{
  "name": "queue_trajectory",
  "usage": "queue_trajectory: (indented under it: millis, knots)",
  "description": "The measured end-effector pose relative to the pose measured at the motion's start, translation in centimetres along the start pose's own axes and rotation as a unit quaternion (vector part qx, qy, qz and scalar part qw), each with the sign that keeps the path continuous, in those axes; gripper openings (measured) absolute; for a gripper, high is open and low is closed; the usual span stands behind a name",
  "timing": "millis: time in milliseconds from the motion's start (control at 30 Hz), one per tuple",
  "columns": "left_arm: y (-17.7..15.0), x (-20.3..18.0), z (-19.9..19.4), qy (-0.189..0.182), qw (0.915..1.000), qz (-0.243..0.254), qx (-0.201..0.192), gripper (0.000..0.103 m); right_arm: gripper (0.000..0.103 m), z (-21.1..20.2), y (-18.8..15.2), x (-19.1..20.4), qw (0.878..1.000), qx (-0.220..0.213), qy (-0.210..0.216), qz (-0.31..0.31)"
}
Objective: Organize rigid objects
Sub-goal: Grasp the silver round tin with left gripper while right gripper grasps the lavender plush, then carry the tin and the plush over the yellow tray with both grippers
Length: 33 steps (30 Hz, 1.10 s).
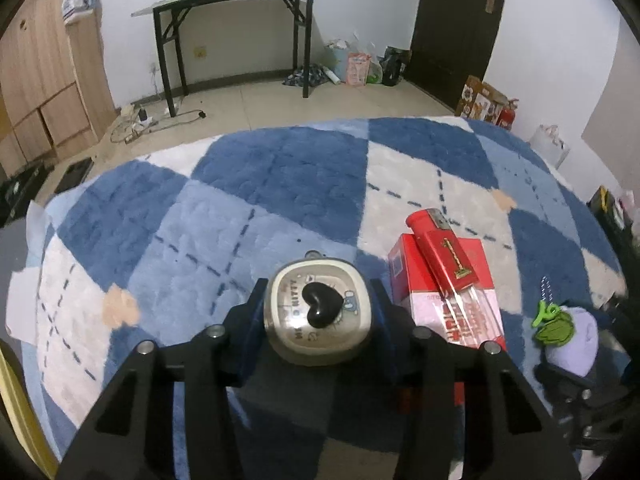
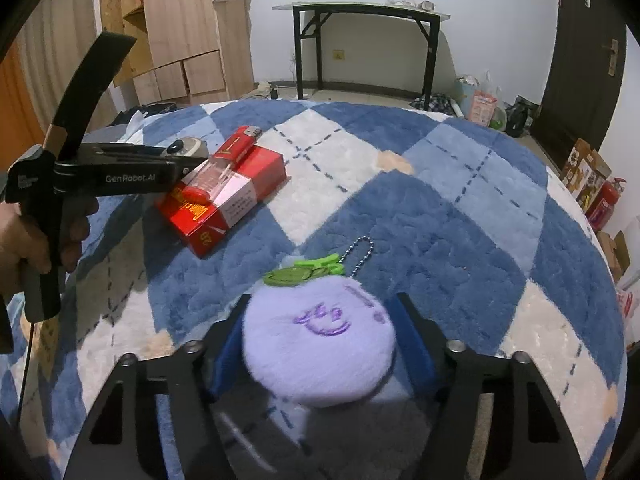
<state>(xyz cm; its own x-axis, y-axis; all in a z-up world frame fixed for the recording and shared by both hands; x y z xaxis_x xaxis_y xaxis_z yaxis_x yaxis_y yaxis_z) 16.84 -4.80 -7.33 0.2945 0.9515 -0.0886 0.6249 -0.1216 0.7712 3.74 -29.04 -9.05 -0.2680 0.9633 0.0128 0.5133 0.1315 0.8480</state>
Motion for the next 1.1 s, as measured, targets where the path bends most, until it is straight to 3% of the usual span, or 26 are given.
queue_trajectory:
  millis: [233, 600, 833, 933, 1100]
  knots:
    - [0.7, -0.4, -5.7, 0.006, 0.9996, 0.006, -0.025, 0.05, 0.054, -1.2, 0.6, -0.2, 1.0, -0.014, -0.002, 0.006]
    - [0.2, -0.8, -21.8, 0.0, 0.9968, 0.015, -0.078, 0.05, 0.055, -13.9, 5.6, -0.4, 0.988, -0.144, 0.017, 0.05]
    - [-0.8, -1.8, -30.7, -0.004, 0.9941, -0.001, -0.109, 0.05, 0.055, -19.8, 3.6, 1.6, 0.988, -0.153, 0.022, 0.013]
    - [-2.1, -2.4, -32.4, 0.001, 0.9938, 0.008, -0.111, 0.05, 0.055, -23.1, 1.9, 2.4, 0.985, -0.173, 0.023, 0.0]
    - [-5.0, -1.5, -31.1, 0.028, 0.9948, -0.014, -0.097, 0.05, 0.055, -23.2, -0.2, 3.8, 0.988, -0.15, 0.021, -0.012]
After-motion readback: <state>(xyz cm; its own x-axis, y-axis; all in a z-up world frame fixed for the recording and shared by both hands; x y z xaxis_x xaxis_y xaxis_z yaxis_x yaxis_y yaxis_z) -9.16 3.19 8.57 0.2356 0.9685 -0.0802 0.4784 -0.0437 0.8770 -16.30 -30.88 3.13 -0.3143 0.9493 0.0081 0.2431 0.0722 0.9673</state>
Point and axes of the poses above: each gripper's, at about its wrist camera, not at the fingertips, and z roughly the way its jaws point, x to its left, y to its top, the point moved 4 cm from there along z, roughly the way its jaws point, and after that the axes turned 11 degrees about -x, right-handed, at the moved point
